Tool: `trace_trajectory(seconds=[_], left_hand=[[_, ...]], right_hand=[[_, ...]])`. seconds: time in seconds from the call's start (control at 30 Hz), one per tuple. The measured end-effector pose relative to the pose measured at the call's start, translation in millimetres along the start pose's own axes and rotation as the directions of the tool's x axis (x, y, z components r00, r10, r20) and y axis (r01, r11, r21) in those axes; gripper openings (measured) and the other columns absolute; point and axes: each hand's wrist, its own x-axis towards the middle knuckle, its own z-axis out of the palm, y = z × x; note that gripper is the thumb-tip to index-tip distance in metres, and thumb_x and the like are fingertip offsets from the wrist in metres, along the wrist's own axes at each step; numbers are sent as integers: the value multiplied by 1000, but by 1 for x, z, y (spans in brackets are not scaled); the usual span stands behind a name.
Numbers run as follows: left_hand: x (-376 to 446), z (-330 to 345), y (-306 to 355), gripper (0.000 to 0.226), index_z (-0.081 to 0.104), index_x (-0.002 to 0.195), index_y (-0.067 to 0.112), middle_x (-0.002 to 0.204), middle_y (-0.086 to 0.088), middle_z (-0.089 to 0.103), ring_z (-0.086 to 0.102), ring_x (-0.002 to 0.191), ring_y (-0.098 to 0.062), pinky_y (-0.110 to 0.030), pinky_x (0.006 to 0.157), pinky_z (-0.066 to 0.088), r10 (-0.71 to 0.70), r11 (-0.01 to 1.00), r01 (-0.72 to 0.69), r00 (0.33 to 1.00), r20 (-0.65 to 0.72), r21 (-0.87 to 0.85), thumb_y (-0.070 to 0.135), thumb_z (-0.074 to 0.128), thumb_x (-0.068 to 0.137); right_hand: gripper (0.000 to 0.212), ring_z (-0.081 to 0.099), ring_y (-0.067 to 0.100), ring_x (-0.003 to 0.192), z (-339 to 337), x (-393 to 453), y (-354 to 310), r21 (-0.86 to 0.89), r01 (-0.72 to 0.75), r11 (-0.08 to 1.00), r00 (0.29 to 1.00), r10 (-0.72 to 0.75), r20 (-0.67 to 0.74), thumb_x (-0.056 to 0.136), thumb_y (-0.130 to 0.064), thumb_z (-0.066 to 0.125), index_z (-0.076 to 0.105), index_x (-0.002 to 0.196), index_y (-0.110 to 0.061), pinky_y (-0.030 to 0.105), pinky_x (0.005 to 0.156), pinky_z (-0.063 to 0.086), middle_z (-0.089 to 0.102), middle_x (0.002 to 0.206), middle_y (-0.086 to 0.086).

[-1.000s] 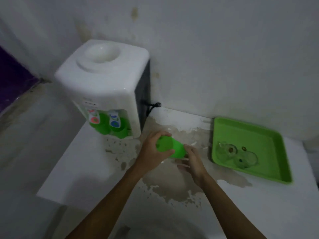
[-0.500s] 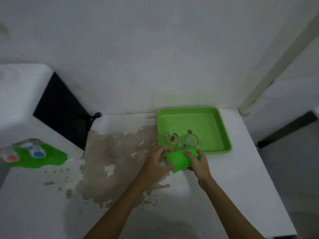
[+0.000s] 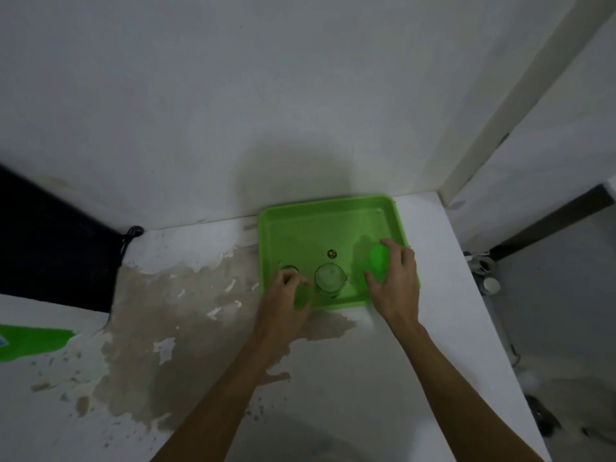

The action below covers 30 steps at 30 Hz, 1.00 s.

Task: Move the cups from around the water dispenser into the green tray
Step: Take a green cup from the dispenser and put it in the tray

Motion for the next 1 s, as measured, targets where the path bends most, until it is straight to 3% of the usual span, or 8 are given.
trace_trajectory(seconds=[0.23,0.37,0.47,0.67,0.73,0.83,0.9,1.0], left_hand=[[11,7,-11,30,66,108,20,120,2,50,49,115,-15,-26,95,45,9,997,-11,1000,16,79,19,76,80],[15,5,-15,28,66,108,22,118,4,49,49,114,-12,-23,95,41,11,999,-13,999,45,48,19,76,81],[15,-3,-17,26,66,106,24,116,7,52,52,108,-11,-26,94,44,11,999,-8,998,63,-46,18,74,82],[-1,-30,-31,21,69,99,30,106,13,67,62,97,-3,-16,82,46,-15,966,27,999,49,-259,16,73,83],[-24,-52,-50,26,67,93,38,97,15,70,64,91,2,-16,78,48,-42,945,38,999,-6,-325,14,73,83],[-37,-64,-60,35,64,86,42,84,18,70,64,81,5,-12,73,47,-45,934,32,999,-29,-357,9,72,82],[-54,-81,-75,36,63,82,42,79,23,70,64,77,7,-11,71,47,-54,929,29,997,-56,-370,7,72,82],[-83,-112,-112,27,66,83,39,91,23,70,66,79,3,-16,73,49,-104,915,62,991,-83,-398,13,73,84]], right_hand=[[79,52,34,122,17,1,19,-34,-40,999,994,43,103,70,-9,83,44,137,-18,48,96,53,49,132,15],[82,51,36,122,17,1,19,-45,-50,998,989,56,136,68,-9,85,43,138,-17,50,96,52,48,134,17],[82,53,38,118,10,1,12,-70,-25,997,997,30,74,65,-16,85,45,136,-14,51,98,50,50,130,20],[46,57,26,103,1,-10,-29,13,115,993,993,-114,-34,76,-16,78,61,118,-10,36,85,50,56,116,14],[32,58,19,94,8,-28,-60,104,155,982,987,-159,35,80,-14,75,64,110,-10,32,79,50,61,109,9],[9,62,18,77,17,-35,-75,187,166,968,971,-193,140,83,-11,68,67,92,-13,42,70,56,67,85,3],[5,63,15,72,31,-49,-92,214,189,958,948,-235,215,84,-9,66,68,87,-13,43,67,57,67,76,-1],[9,63,12,69,60,-77,-127,266,210,941,906,-290,308,84,-7,65,69,85,-15,40,65,57,67,73,-4]])
